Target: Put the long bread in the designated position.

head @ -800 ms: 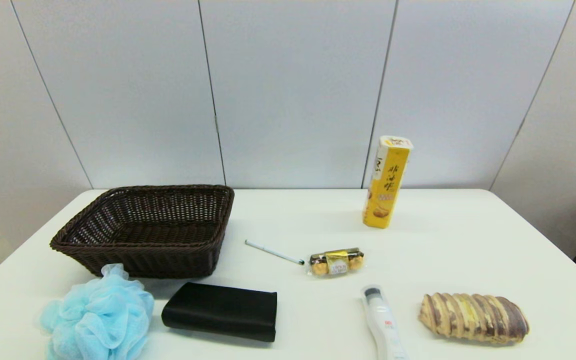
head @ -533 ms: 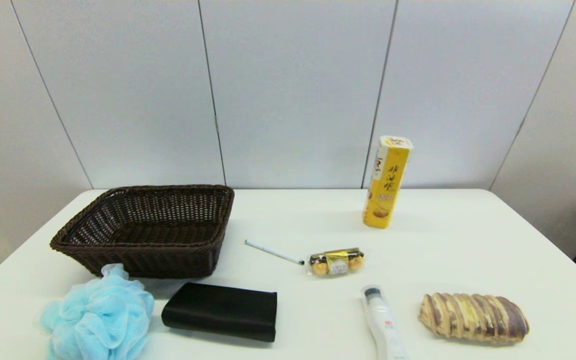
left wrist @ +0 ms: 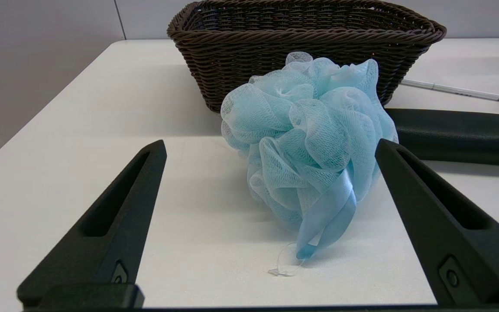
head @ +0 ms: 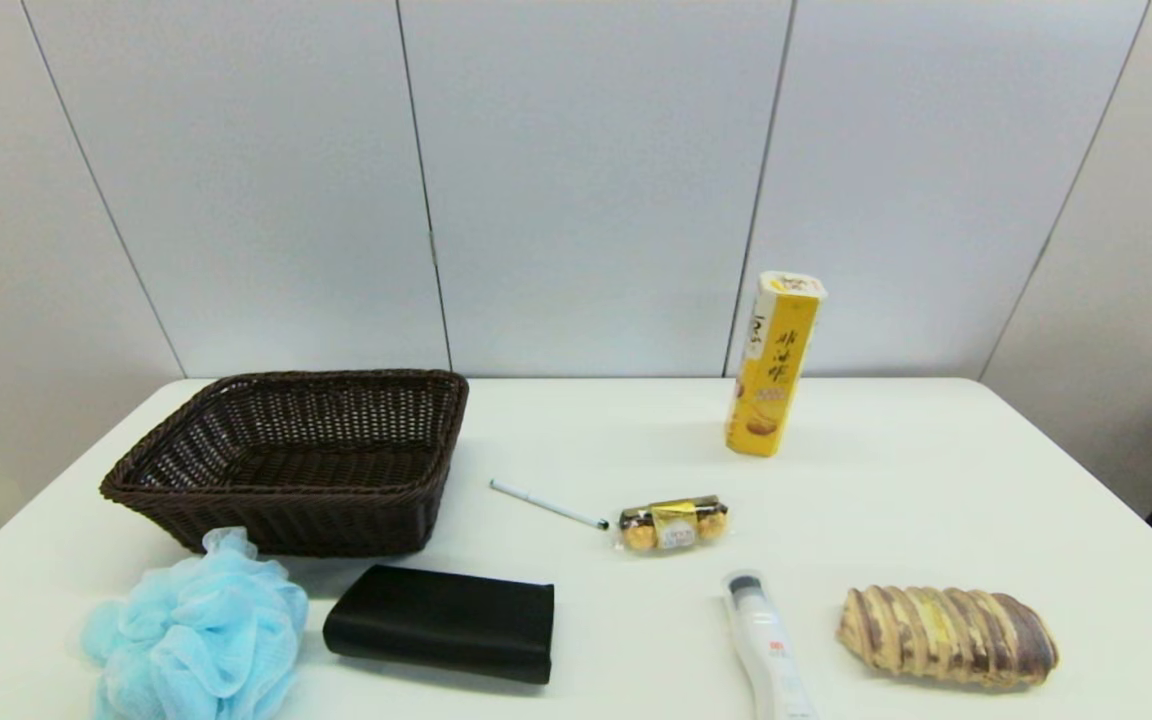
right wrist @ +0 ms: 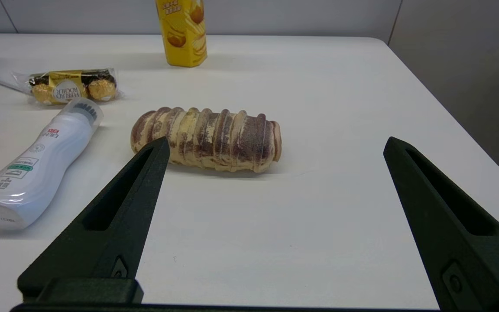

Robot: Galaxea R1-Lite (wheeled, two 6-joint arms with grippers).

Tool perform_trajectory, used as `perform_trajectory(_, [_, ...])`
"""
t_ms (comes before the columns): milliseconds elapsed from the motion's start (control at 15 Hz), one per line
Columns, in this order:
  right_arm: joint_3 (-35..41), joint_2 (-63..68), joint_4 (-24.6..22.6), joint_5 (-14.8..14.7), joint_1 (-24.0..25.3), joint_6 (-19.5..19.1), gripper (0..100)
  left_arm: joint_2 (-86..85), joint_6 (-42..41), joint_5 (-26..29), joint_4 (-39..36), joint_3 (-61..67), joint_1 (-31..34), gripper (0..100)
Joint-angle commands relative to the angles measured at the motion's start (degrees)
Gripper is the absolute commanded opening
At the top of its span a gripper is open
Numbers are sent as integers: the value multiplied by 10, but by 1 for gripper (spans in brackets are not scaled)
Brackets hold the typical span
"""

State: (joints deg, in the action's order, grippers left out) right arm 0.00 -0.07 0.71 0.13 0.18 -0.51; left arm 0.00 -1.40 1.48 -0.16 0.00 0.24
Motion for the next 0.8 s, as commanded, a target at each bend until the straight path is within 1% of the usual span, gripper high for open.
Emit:
perform_trajectory(67, [0, 1, 0, 0, 0, 0, 100, -1, 0, -1, -2, 1, 0, 100])
perform_trajectory(200, [0, 1, 0, 0, 1, 0, 100, -1, 13, -1, -2, 1, 0, 100])
perform_trajectory(333, [0, 1, 0, 0, 0, 0, 100, 8, 10, 1, 3, -3, 0, 100])
perform_trajectory(400, [0, 1, 0, 0, 0, 0, 100, 48, 1, 5, 3, -25, 0, 100])
perform_trajectory(533, [0, 1, 0, 0, 0, 0, 100, 136, -55, 32, 15, -104, 0, 100])
perform_trajectory(600, [0, 1, 0, 0, 0, 0, 100, 188, -85, 48, 38, -156, 0, 100])
perform_trajectory(733, [0, 1, 0, 0, 0, 0, 100, 311, -149, 73, 132, -295, -13, 100])
perform_trajectory(800, [0, 1, 0, 0, 0, 0, 100, 396, -193, 92, 176, -367, -35, 100])
